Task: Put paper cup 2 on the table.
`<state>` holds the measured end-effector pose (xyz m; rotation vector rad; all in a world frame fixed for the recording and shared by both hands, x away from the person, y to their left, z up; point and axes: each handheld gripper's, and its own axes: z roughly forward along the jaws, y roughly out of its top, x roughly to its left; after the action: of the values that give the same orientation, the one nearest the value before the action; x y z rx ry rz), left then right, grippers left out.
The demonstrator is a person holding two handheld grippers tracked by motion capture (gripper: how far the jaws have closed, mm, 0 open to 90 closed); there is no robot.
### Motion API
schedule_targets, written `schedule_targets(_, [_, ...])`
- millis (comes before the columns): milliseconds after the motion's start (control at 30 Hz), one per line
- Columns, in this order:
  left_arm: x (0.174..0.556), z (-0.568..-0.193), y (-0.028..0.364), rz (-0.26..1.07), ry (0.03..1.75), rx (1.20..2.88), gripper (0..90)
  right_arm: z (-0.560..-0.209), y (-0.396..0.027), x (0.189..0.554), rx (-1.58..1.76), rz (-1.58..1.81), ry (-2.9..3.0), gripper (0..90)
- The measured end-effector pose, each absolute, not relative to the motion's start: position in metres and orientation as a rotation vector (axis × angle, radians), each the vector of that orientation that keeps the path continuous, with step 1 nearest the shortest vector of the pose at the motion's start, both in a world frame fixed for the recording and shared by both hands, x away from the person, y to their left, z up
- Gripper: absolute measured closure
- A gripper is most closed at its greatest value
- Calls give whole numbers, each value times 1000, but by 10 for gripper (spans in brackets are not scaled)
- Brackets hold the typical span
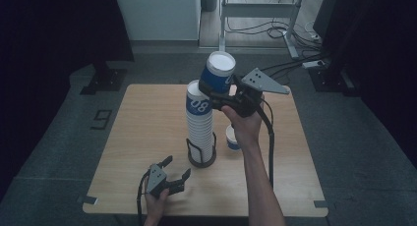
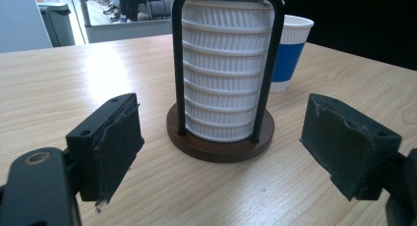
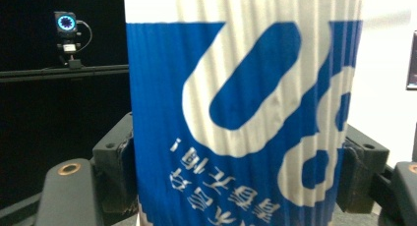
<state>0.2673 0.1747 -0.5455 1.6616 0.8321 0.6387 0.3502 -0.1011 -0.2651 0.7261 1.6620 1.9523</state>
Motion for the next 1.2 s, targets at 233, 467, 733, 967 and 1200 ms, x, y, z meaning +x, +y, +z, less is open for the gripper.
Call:
schedule_targets(233, [268,-546,178,611,834,1643,147,-268,-118,345,775,1936,1641,216])
schedule_targets(467, [269,-546,179,603,845,1634,143,-283,-132,338,827,1884,1651,216])
schedule_targets(733, [270,-546,179,597,865,1630,148,-308,-146,331,895,1862,1666,218])
schedule_targets(967, [272,-545,179,573,891,1663,149,-329,-147,328,926,1861,1691,217])
schedule_targets(1200, [272,-544,178,576,865,1687,175,-349,-145,326,963,1863,1702,218])
